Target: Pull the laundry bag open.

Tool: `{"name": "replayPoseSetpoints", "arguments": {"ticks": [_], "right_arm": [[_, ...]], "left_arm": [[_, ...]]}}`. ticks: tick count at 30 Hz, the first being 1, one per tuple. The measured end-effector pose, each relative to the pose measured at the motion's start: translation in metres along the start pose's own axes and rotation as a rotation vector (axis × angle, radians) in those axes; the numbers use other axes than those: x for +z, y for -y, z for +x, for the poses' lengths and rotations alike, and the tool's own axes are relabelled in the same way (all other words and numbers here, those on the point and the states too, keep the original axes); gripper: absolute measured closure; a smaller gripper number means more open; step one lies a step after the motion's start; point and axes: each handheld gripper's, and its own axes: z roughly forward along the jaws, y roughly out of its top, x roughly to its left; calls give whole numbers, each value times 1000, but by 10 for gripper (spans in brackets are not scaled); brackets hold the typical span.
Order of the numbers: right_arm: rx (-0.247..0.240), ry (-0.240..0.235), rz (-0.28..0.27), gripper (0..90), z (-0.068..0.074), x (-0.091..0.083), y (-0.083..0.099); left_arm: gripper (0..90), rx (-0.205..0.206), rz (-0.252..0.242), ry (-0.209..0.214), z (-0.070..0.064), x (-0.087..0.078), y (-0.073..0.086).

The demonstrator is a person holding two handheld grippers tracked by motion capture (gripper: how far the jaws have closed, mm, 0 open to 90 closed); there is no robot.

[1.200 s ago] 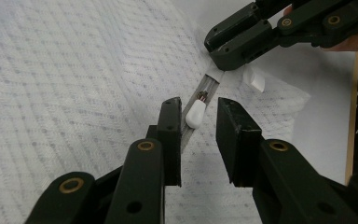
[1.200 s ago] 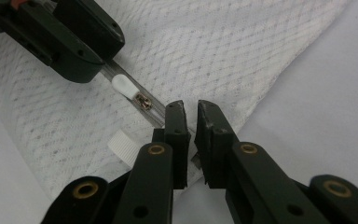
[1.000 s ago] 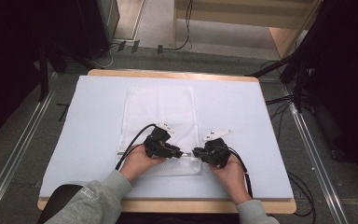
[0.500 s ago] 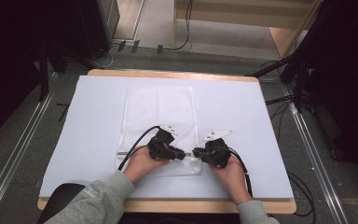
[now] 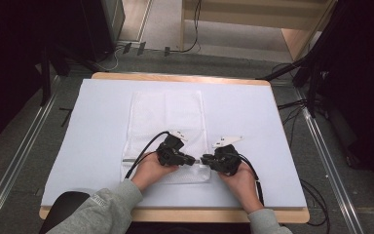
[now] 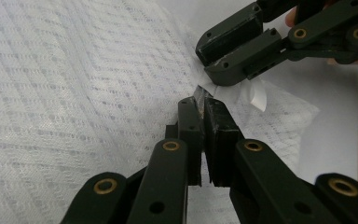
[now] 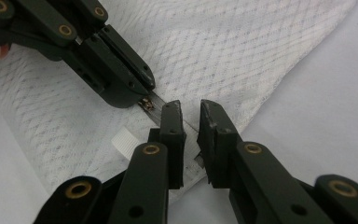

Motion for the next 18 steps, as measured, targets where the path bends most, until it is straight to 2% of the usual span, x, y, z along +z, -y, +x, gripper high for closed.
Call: {"name": "replayPoseSetpoints", "arguments": {"ticks": [2,5,18], "right_arm": [[-35,18,-2,842,2,0,0],[-45,31,4,855,5,1,-1],[1,-8,-3,882,-2,1,-1]], "left_arm": [[876,-12,2,12,2,0,0],[877,-12,5,13,3,-1,-1],[880,-23,19,30,4,-4,-3]]}}
